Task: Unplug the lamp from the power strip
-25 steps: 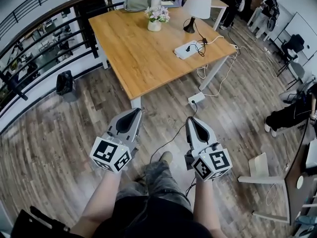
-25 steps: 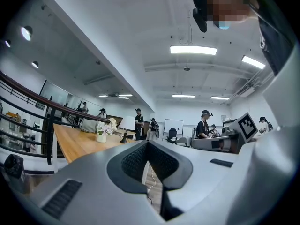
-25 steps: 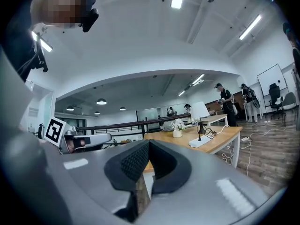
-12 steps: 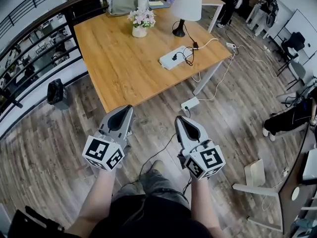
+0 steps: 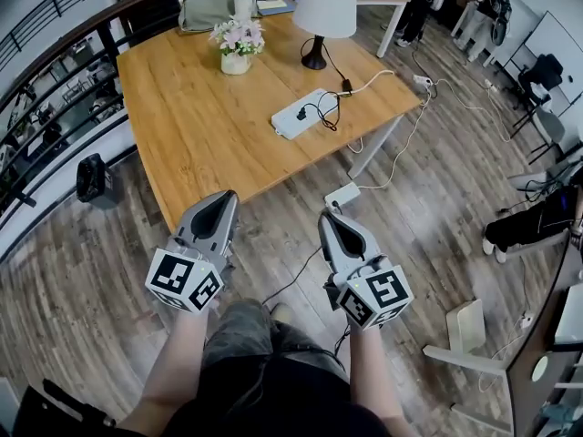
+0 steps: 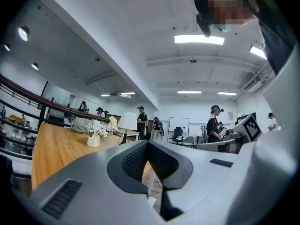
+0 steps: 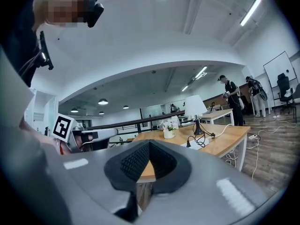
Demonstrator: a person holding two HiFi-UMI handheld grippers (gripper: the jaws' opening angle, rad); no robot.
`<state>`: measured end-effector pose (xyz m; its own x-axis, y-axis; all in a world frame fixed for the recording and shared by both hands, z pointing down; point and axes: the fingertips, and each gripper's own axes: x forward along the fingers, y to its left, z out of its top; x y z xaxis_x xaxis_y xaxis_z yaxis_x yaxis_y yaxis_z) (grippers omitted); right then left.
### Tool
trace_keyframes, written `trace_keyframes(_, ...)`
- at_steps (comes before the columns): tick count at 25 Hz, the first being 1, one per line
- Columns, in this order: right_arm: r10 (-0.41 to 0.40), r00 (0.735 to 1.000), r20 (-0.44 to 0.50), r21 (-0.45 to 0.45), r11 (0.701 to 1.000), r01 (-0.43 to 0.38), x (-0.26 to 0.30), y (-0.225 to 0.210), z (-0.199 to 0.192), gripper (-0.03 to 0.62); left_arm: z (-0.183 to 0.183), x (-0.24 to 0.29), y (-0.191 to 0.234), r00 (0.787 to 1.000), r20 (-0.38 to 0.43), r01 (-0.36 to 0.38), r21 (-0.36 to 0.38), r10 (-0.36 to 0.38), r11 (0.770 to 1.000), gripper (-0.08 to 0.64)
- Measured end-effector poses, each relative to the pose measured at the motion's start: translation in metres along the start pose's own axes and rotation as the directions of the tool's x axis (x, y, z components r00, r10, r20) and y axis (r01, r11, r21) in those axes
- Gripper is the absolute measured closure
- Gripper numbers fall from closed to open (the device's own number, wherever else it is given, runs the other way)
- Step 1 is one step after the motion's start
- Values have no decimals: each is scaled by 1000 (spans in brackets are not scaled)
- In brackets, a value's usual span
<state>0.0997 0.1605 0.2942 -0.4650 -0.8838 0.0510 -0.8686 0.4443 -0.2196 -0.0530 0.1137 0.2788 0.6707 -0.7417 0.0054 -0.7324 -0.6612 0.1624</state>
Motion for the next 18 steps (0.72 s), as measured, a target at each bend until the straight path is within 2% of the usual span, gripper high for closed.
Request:
trace_keyframes(6, 16, 1000, -10, 20, 1000, -16, 18, -15, -3, 584, 4, 23, 6, 1000, -3, -1, 21, 1, 1000, 563)
trace_keyframes(11, 28, 999, -18, 16, 999, -28, 40, -25, -3, 584, 0, 43, 19, 1000, -1, -8, 9, 8, 1000, 563)
trace_keyframes(18, 3, 999, -36, 37, 999, -2, 83, -60, -2, 584, -2, 99, 36, 998, -16, 56, 13, -56, 998, 563)
